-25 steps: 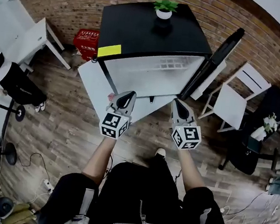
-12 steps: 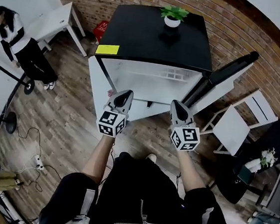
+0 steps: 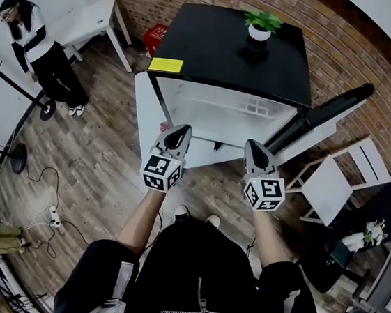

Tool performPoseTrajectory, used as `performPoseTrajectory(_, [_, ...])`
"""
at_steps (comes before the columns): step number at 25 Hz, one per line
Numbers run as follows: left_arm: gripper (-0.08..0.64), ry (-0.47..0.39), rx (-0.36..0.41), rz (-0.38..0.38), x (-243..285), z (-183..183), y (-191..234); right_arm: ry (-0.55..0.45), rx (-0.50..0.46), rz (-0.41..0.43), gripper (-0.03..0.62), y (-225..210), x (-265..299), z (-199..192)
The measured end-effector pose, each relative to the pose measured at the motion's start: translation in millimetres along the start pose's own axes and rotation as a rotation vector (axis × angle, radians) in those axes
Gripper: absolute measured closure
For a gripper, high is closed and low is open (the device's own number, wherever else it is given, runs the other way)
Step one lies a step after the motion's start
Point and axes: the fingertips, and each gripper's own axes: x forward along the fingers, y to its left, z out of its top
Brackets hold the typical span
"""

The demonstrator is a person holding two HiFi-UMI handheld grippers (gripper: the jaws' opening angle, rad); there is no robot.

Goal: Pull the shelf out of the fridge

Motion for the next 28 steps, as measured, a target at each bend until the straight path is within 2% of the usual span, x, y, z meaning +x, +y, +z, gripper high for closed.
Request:
performPoseTrajectory(3, [0.514,-0.02,-0.071,-0.017,-2.9,1.0,-0.6,-0.003,0.003,0.001,0.588,1.7,5.1,1.5])
performPoseTrajectory(4, [0.45,-0.028,-0.108,-0.025,-3.8,1.2,-0.8,-0.004,0.007,0.0,0.588,2.4,6.1,1.7])
performPoseTrajectory(5, [0.414,-0.038,-0.143,-0.029,-5.0,1.4,-0.2,-0.005,0.015,0.0,0.588,3.0,6.9,1.6])
performPoseTrajectory(8, [0.364,-0.069,-0.228,-0.026,-8.7,2.9,4.9,-0.007,0.027,-0.005,0.588,4.0,8.1,1.8])
performPoseTrajectory(9, [0.356,-0.081,-0.278,-0.031,-9.0,3.6,7.0,-0.007,0.027,-0.008,0.588,3.9,8.4,2.0])
performPoseTrajectory(14, [0.345,-0.179,-0.675,-0.012,-9.4,5.9,31.4,-0.009,0.018,-0.023,0.588,0.8,7.5,4.0])
performPoseTrajectory(22, [0.345,-0.281,-1.245,-0.036,17.3,-13.1,60.4,-0.004,0.015,-0.047,0.588,-2.7,3.7,2.8])
performPoseTrajectory(24, [0.345,-0.307,-1.309,-0.037,23.3,-14.5,63.4,0.0,0.015,-0.053,0.588,-4.0,2.4,1.5])
performPoseTrajectory(28, [0.345,-0.333,-1.339,-0.032,39.7,-12.3,67.2,0.005,0.015,-0.066,0.588,-7.6,0.1,0.7])
